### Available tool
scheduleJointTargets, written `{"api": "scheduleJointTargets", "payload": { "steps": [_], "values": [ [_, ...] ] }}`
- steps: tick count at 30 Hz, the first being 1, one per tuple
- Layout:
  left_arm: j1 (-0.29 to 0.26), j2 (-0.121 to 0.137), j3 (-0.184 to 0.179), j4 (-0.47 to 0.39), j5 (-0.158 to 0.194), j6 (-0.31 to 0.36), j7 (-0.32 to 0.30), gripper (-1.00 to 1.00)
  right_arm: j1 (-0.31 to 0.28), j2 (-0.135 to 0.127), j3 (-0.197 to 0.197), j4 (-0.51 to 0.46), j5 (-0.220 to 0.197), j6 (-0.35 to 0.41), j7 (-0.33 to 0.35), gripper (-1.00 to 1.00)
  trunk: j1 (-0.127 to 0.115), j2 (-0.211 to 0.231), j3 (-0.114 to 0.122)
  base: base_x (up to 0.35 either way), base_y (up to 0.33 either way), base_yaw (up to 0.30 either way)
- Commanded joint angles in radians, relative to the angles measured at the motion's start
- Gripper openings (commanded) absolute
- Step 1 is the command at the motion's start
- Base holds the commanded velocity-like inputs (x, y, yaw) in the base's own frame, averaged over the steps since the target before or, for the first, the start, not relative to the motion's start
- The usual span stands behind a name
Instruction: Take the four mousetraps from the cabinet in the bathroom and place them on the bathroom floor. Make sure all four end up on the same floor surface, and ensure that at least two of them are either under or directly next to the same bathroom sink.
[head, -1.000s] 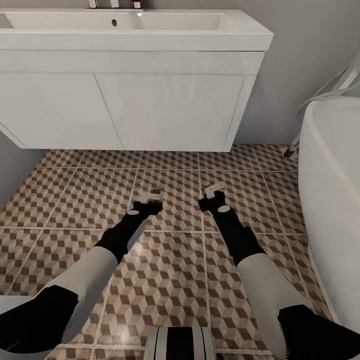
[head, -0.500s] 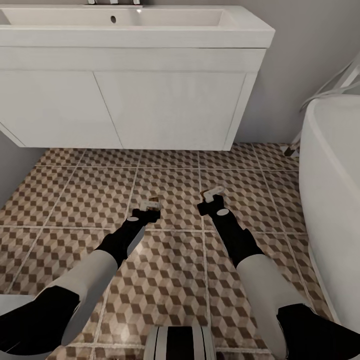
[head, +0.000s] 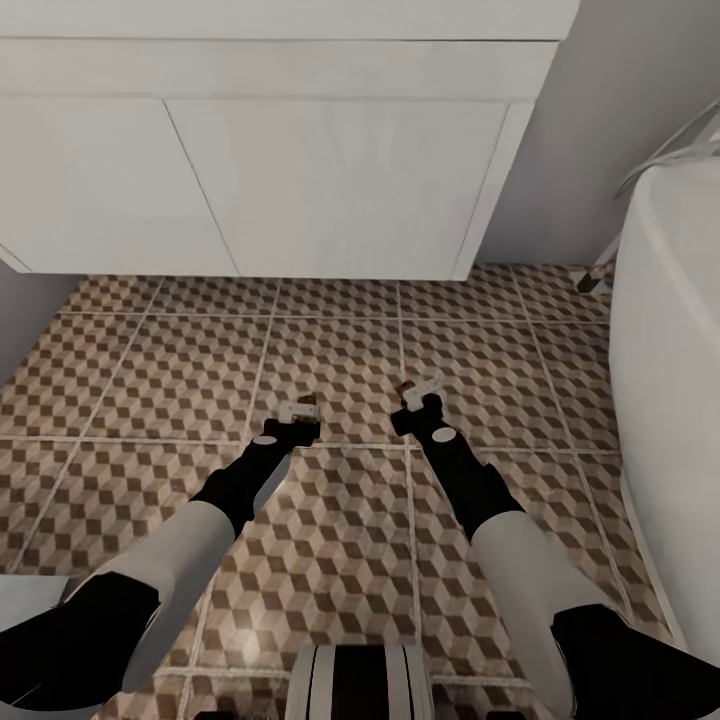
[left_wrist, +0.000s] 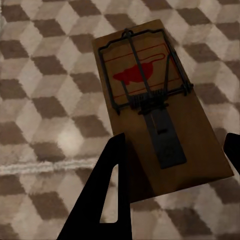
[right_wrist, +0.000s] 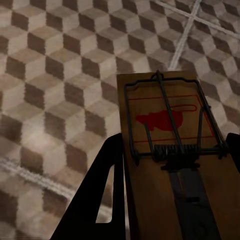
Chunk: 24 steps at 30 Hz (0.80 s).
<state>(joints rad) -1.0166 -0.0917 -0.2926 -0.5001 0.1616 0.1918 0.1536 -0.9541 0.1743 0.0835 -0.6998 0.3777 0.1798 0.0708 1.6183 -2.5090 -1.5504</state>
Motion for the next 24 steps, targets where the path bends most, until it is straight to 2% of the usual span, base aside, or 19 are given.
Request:
{"api": "scheduleJointTargets", "payload": {
  "steps": [1, 12, 24],
  "values": [
    [0.0, 0.001, -0.008, -0.002, 0.01, 0.005, 0.009, -1.0, 0.0, 0.0, -0.001, -0.002, 0.009, 0.005, 0.006, -1.0, 0.0, -0.001, -0.005, 0.0, 0.0, 0.0],
    [0.0, 0.0, -0.008, -0.013, 0.01, 0.003, 0.009, -1.0, 0.0, 0.0, -0.001, 0.01, 0.009, 0.001, 0.006, -1.0, 0.005, -0.003, -0.061, 0.0, 0.0, 0.0],
    [0.0, -0.001, -0.008, -0.073, 0.011, 0.004, 0.01, -1.0, 0.0, 0.0, -0.001, 0.017, 0.009, 0.001, 0.007, -1.0, 0.011, -0.006, -0.125, 0.0, 0.0, 0.0]
  ]
}}
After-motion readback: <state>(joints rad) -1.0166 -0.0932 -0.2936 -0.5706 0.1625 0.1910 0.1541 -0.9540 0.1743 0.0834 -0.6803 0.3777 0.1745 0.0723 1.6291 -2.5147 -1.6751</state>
